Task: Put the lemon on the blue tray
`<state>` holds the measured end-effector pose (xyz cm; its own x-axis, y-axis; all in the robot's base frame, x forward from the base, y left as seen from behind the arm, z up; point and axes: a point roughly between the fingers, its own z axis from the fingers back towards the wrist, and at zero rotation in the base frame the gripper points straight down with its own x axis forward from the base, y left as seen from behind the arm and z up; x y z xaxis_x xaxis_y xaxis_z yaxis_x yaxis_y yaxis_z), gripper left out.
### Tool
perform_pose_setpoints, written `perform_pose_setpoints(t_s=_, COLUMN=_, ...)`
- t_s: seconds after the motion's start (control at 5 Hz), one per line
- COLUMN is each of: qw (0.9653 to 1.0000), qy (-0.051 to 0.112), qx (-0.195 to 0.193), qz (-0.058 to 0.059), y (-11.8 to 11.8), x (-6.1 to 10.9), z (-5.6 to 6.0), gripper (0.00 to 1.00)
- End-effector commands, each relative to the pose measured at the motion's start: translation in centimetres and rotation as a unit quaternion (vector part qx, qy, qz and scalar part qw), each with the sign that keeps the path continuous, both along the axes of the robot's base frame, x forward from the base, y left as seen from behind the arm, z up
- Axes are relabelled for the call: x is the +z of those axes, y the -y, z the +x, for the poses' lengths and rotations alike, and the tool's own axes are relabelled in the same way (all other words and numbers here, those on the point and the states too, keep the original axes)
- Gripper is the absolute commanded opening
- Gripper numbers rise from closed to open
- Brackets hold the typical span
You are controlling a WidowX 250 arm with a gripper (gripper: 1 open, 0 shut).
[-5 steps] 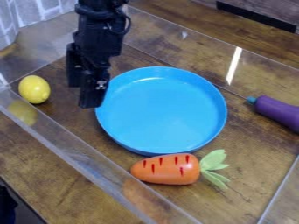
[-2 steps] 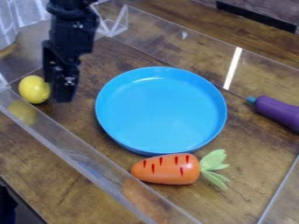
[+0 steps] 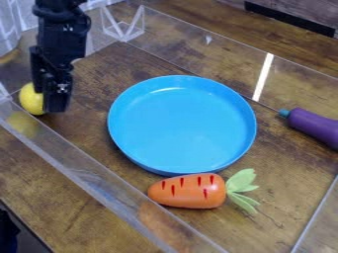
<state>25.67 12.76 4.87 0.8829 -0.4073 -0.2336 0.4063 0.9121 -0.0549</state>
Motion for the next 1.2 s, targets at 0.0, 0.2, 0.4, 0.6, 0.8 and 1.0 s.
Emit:
perform_pose_setpoints(t_s=0.0, qw=0.9995, qy=0.024, qx=0.016, qz=0.009, y=-1.7, x=0.3, z=0.9, gripper=1.0)
perform_pose_setpoints(t_s=0.2, qw=0.9996, qy=0.024, qx=0.015, qz=0.009, y=-2.1, x=0.0, z=0.9, gripper=0.0)
perform_pose_setpoints(t_s=0.4, qw=0.9996, qy=0.024, qx=0.014, qz=0.009, y=-2.4, x=-0.2, z=0.9, gripper=0.0)
perform_pose_setpoints(t_s=0.6, qw=0.9996, qy=0.024, qx=0.016, qz=0.008, y=-2.1, x=0.5, z=0.9, gripper=0.0)
perform_pose_setpoints(t_s=0.8, qw=0.9995, qy=0.024, qx=0.018, qz=0.004, y=-1.8, x=1.2, z=0.9, gripper=0.0)
perform_pose_setpoints(t_s=1.0, qw=0.9995, qy=0.022, qx=0.021, qz=0.001, y=-1.6, x=1.8, z=0.9, gripper=0.0)
